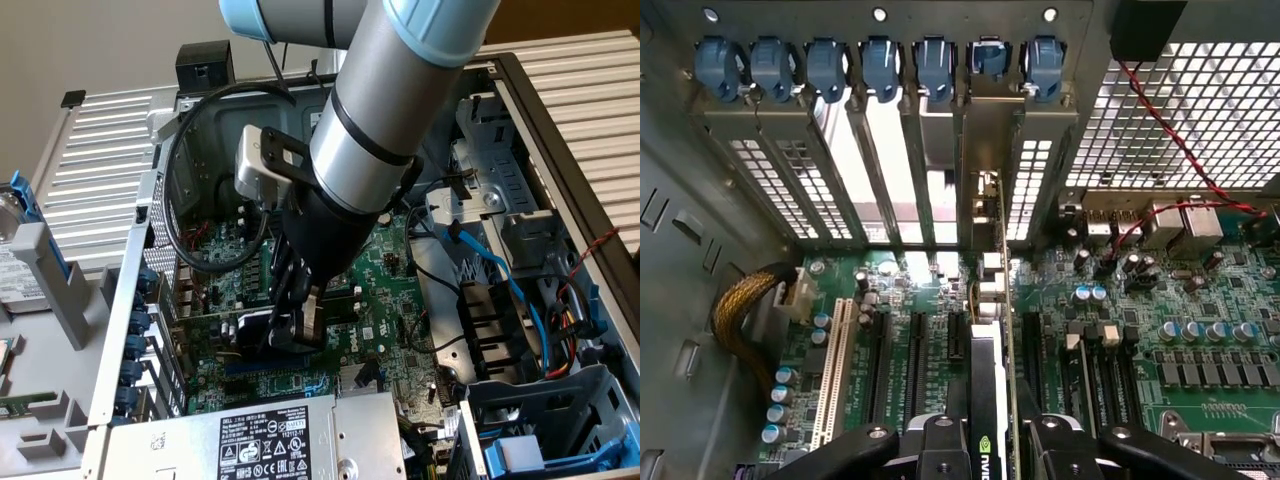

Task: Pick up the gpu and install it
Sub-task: 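Insert the gpu into the slot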

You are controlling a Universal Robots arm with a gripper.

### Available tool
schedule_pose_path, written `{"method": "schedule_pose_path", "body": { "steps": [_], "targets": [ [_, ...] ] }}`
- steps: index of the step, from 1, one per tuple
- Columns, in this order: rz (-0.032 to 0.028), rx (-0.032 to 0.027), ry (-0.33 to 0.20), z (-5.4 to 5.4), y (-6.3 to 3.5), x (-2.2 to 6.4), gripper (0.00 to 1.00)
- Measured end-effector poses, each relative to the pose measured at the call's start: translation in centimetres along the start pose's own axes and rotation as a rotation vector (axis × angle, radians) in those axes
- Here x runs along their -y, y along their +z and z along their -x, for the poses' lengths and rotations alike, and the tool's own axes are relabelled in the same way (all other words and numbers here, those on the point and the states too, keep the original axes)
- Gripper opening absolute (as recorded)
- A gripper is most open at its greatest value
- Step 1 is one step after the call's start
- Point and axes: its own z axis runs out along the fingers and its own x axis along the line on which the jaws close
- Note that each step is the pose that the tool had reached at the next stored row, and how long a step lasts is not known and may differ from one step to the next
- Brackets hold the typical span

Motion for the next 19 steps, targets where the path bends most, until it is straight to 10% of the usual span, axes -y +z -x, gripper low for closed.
{"method": "schedule_pose_path", "body": {
  "steps": [19],
  "targets": [
    [-0.0005, -0.0001, 0.0, 0.0, 0.25, -0.05, 0.28]
  ]
}}
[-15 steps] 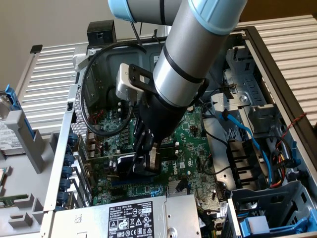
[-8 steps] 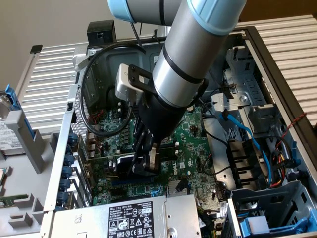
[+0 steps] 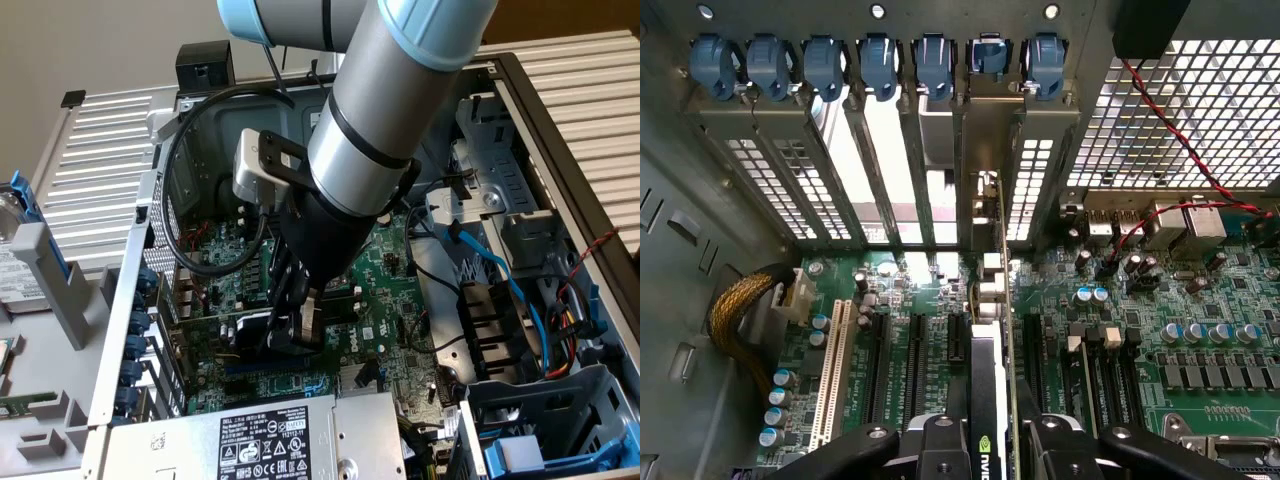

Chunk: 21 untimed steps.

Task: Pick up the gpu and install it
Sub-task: 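Insert the gpu into the slot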

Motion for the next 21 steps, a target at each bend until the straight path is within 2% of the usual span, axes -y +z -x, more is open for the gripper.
{"method": "schedule_pose_path", "body": {
  "steps": [8, 13, 21],
  "targets": [
    [-0.0019, 0.0002, -0.001, 0.0, 0.15, -0.13, 0.28],
    [-0.0059, 0.0043, -0.002, 0.0, 0.38, -0.37, 0.28],
    [-0.0059, 0.0043, -0.002, -0.01, 0.44, -0.36, 0.28]
  ]
}}
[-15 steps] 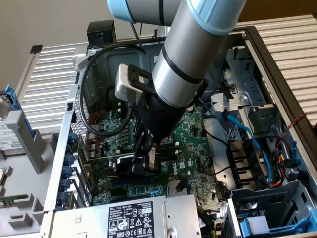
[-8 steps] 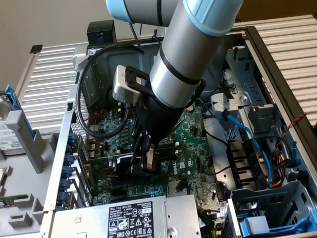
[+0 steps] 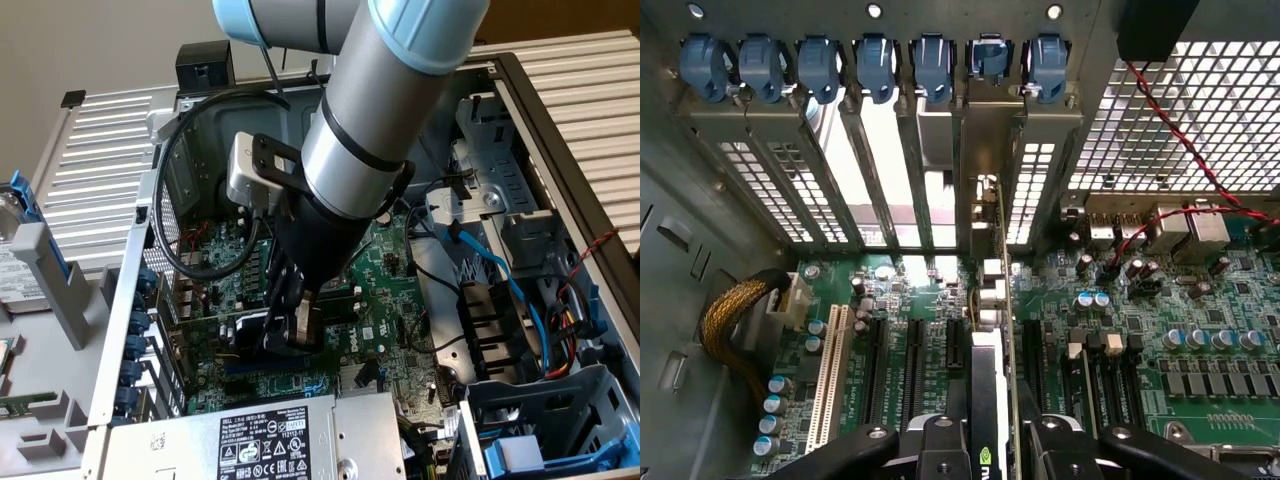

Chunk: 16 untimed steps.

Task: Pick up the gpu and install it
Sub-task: 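Insert the gpu into the slot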

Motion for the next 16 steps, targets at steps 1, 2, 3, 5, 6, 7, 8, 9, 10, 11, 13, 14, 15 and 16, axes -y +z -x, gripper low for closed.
{"method": "schedule_pose_path", "body": {
  "steps": [1, 2, 3, 5, 6, 7, 8, 9, 10, 11, 13, 14, 15, 16],
  "targets": [
    [0.0, 0.0, 0.0, 0.0, 0.02, 0.01, 0.28],
    [0.0, 0.0002, 0.0, 0.0, 0.07, 0.04, 0.28],
    [-0.0004, 0.0004, 0.0, -0.01, 0.11, 0.06, 0.28],
    [-0.0009, 0.0006, 0.0, 0.0, 0.14, 0.08, 0.28],
    [-0.0009, 0.0007, 0.0, 0.0, 0.14, 0.08, 0.28],
    [-0.0009, 0.0006, 0.0, 0.0, 0.14, 0.08, 0.28],
    [-0.0009, 0.0006, 0.0, 0.0, 0.15, 0.08, 0.28],
    [-0.0014, 0.001, -0.001, 0.0, 0.16, 0.1, 0.28],
    [-0.0015, 0.0012, -0.001, 0.0, 0.17, 0.11, 0.28],
    [-0.0012, 0.0012, -0.001, 0.0, 0.17, 0.1, 0.28],
    [-0.001, 0.001, -0.001, 0.0, 0.16, 0.1, 0.28],
    [-0.001, 0.0008, -0.001, 0.0, 0.15, 0.09, 0.28],
    [-0.001, 0.0007, 0.0, 0.0, 0.15, 0.09, 0.28],
    [-0.0009, 0.0007, 0.0, 0.0, 0.15, 0.09, 0.28]
  ]
}}
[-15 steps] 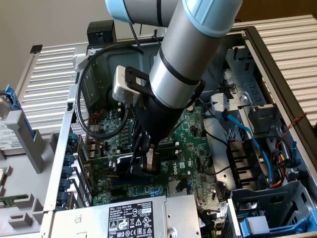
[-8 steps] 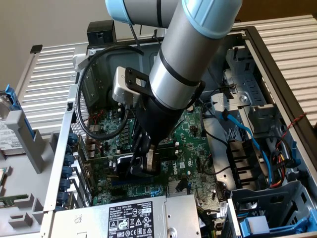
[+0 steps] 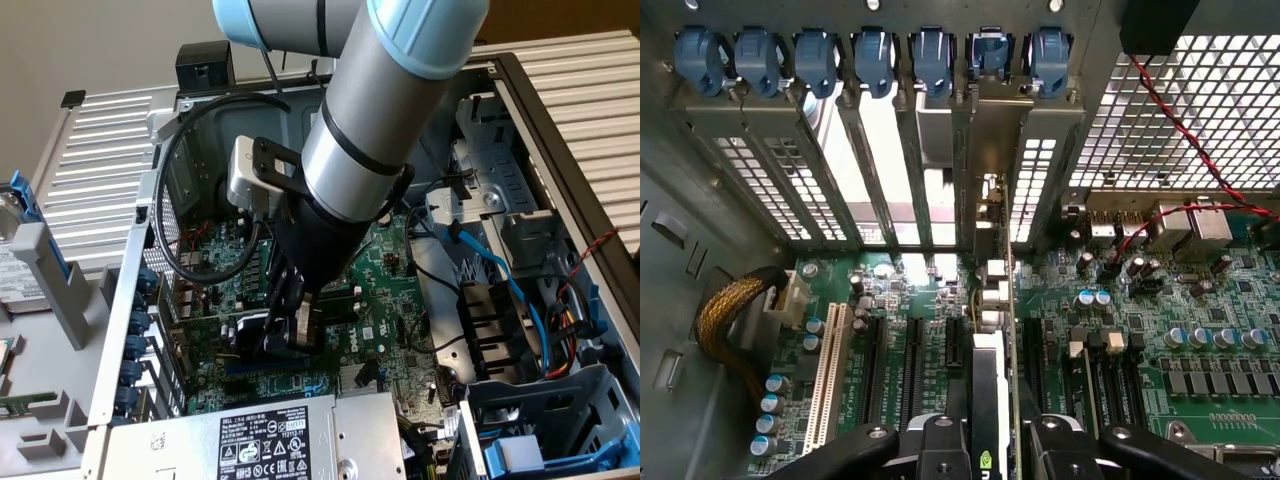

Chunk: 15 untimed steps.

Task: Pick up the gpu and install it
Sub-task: 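Insert the gpu into the slot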

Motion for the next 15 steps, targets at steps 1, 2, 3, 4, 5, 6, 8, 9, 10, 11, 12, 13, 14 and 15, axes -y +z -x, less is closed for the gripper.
{"method": "schedule_pose_path", "body": {
  "steps": [1, 2, 3, 4, 5, 6, 8, 9, 10, 11, 12, 13, 14, 15],
  "targets": [
    [0.0, 0.0, 0.0, 0.0, 0.0, 0.0, 0.28],
    [0.0001, -0.0002, 0.0, 0.0, 0.01, 0.0, 0.28],
    [0.0001, -0.0003, 0.0, -0.01, 0.05, 0.03, 0.28],
    [0.0004, -0.0006, 0.0, 0.0, 0.17, 0.1, 0.28],
    [0.0008, -0.001, 0.0, -0.01, 0.31, 0.17, 0.28],
    [0.0005, -0.0004, 0.0, 0.0, 0.47, 0.25, 0.28],
    [-0.0001, 0.0001, 0.0, 0.0, 0.51, 0.28, 0.28],
    [0.0, 0.0001, 0.0, 0.0, 0.51, 0.28, 0.28],
    [0.0001, 0.0, 0.0, 0.0, 0.51, 0.28, 0.28],
    [0.0001, 0.0, 0.0, 0.0, 0.5, 0.28, 0.28],
    [0.0001, 0.0, 0.0, 0.0, 0.5, 0.28, 0.28],
    [0.0001, -0.0001, 0.0, 0.0, 0.5, 0.28, 0.28],
    [0.0002, -0.0001, 0.0, 0.0, 0.5, 0.28, 0.28],
    [0.0001, 0.0, 0.0, 0.0, 0.5, 0.28, 0.28]
  ]
}}
